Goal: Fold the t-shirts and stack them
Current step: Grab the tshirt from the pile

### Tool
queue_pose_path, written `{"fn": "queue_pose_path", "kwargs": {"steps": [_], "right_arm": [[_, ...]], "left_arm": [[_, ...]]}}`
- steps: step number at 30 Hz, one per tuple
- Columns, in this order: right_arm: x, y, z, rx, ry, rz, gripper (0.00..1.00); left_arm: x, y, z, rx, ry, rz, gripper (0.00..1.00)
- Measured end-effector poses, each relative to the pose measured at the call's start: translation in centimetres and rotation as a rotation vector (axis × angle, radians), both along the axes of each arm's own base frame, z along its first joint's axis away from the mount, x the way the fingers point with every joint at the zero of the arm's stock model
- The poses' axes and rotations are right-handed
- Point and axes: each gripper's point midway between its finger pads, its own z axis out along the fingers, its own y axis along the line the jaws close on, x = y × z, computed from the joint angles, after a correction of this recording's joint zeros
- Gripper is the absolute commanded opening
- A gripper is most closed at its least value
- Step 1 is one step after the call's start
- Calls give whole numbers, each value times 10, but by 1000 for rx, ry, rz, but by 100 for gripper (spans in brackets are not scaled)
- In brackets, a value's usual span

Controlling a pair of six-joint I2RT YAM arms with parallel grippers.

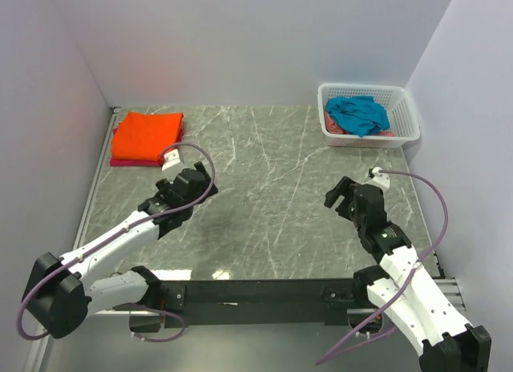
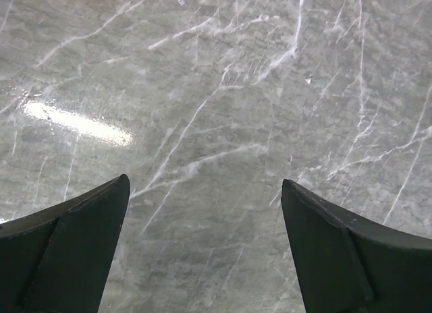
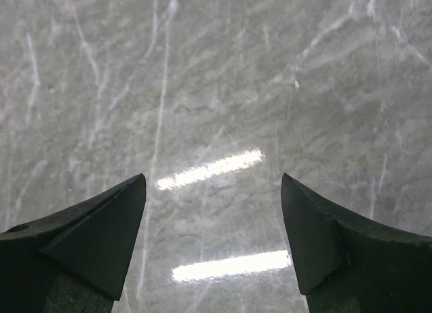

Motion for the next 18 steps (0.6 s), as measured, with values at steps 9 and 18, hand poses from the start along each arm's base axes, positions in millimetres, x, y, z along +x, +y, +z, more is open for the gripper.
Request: {"fn": "queue_pose_path", "kwargs": {"steps": [9,18], "right_arm": [[47,-3,88,18,-132,-103,92],[198,-47,178,-65,-117,-262,92]], "left_arm": [[-3,9,9,-10,-37,34,99],[-6,14,7,-6,-42,50,99]]}}
